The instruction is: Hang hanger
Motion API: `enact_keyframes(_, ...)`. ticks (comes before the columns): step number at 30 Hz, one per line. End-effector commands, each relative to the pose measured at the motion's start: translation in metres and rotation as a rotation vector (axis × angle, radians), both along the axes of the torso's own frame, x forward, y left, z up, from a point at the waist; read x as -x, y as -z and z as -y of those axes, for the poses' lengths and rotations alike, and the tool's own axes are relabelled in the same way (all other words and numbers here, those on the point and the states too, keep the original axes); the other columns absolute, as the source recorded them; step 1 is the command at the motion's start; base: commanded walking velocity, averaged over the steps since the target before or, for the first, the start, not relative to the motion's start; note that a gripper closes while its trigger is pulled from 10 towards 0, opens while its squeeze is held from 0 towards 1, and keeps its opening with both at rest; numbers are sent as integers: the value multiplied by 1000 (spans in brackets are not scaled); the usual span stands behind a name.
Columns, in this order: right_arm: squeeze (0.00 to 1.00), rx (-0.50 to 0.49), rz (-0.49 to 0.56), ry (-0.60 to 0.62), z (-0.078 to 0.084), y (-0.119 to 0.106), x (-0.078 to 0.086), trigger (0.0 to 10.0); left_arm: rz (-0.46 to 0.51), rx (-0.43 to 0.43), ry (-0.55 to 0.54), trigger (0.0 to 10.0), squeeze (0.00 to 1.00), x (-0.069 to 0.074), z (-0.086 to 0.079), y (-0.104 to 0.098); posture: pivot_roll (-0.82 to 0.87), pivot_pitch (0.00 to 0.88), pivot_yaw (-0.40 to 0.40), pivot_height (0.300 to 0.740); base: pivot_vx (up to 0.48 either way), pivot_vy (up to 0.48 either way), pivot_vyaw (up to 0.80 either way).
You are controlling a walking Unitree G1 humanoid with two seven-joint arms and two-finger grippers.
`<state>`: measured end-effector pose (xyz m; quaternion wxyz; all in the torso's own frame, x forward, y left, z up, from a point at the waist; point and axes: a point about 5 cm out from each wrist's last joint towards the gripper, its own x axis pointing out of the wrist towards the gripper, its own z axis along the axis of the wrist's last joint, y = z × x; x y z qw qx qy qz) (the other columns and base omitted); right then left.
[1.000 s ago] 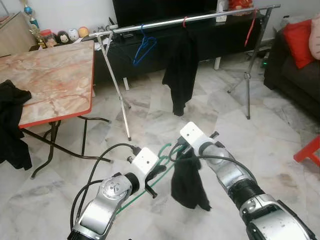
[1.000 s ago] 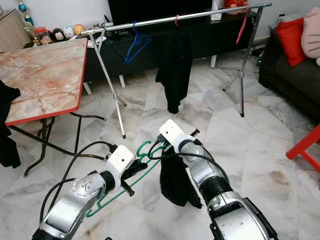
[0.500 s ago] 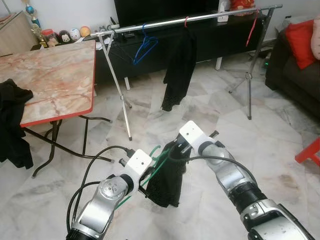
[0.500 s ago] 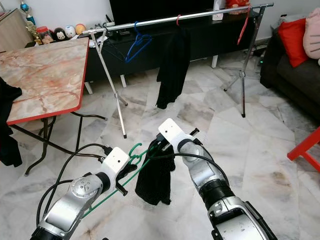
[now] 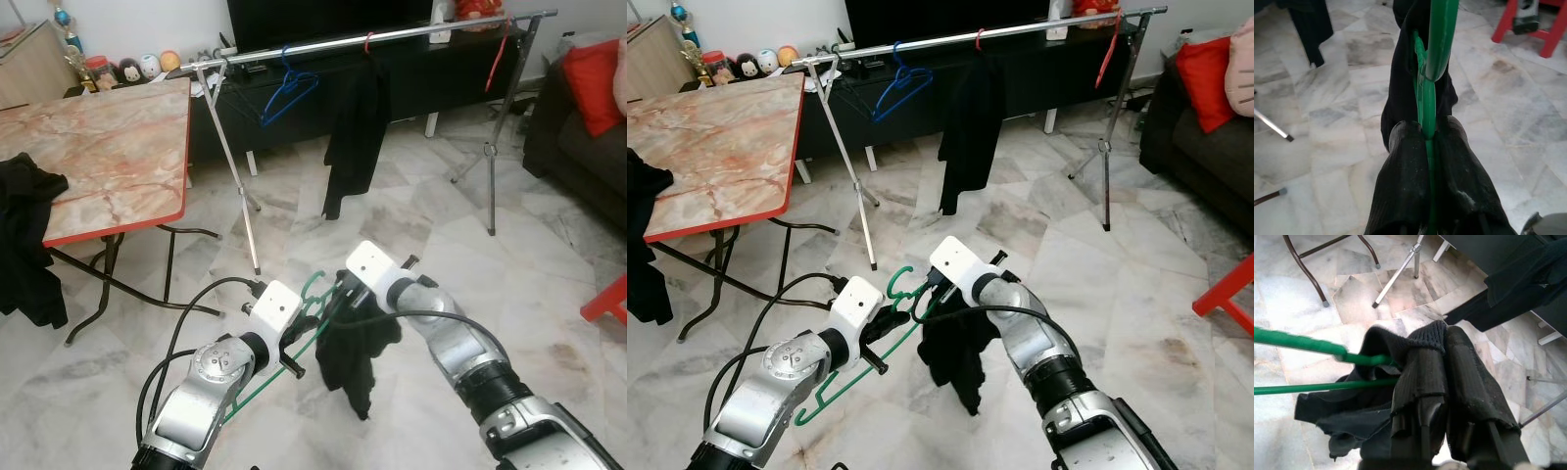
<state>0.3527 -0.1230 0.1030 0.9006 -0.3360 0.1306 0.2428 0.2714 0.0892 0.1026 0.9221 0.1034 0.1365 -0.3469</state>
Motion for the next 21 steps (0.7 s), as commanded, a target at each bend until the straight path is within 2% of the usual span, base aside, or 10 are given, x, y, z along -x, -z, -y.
enact_keyframes(1,0,-12,31,-37,-7,-13,-5,10000,5,24,34,10000,0,3,3,-4,-99,0,89,740,0,0,0)
enact_keyframes(5,0,-22,32,-107,-13,-19,-4,10000,-9,44,66,10000,0,5,6,-5,-101,0,90,740,0,0,0)
enact_keyframes(8,0,21,64,-156,-13,-25,-6,10000,-23,38,105,10000,0,8,9,-4,-100,0,92,740,0,0,0)
enact_keyframes(17,0,-4,37,-247,-27,-28,0,10000,-10,29,62,10000,0,5,6,-3,-99,0,89,740,0,0,0)
enact_keyframes(21,0,-21,18,-294,-30,-27,5,10000,-21,34,81,10000,0,6,7,-3,-100,0,91,740,0,0,0)
